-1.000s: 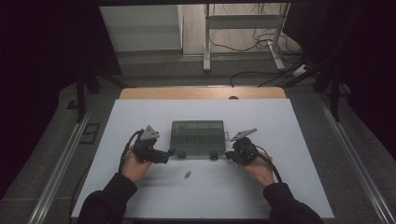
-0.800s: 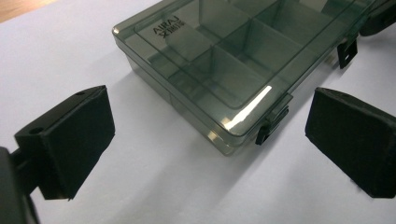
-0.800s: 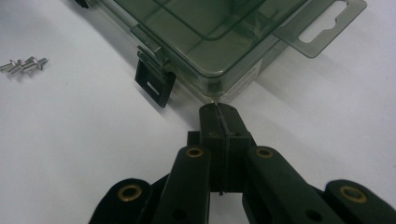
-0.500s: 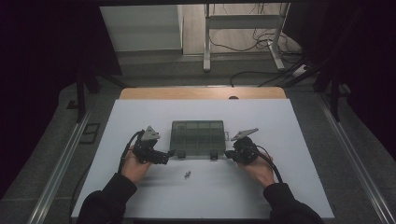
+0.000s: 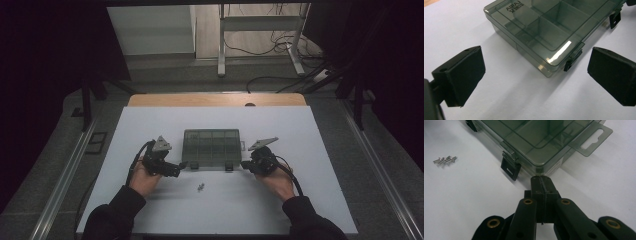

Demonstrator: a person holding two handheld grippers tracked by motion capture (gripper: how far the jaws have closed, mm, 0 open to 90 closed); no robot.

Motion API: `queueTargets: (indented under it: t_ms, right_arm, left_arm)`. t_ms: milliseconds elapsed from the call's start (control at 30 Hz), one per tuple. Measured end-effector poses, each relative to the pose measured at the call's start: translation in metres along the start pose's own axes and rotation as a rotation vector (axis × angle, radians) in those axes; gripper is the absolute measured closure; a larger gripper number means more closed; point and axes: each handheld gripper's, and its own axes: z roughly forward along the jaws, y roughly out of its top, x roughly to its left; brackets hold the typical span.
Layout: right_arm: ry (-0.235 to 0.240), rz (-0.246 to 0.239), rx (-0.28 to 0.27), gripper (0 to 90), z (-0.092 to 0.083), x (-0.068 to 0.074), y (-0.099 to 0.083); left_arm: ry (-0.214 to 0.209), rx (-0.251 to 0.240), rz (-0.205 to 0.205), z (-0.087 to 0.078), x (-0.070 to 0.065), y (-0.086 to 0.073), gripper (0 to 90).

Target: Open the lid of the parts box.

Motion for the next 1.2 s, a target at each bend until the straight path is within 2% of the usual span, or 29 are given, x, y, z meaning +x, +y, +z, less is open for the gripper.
queueTargets:
  t_ms: [267,900,1100,1200]
  right_arm:
    - [-0.002,0.001,-0.010,88.9,-0.005,0.000,0.000]
    - [0.006,0.007,-0.044,88.9,-0.008,0.000,0.001]
    - [0.020,0.021,-0.081,88.9,-0.012,-0.002,0.004]
    - [0.022,0.023,-0.087,88.9,-0.014,-0.002,0.005]
  left_arm:
    - [0.000,0.003,-0.002,0.000,0.000,0.000,2.1]
    - [-0.022,-0.035,-0.047,-0.007,0.004,0.001,3.9]
    - [-0.028,-0.031,-0.074,-0.009,0.007,0.001,4.4]
    - [-0.037,-0.046,-0.098,-0.012,0.009,0.002,2.4]
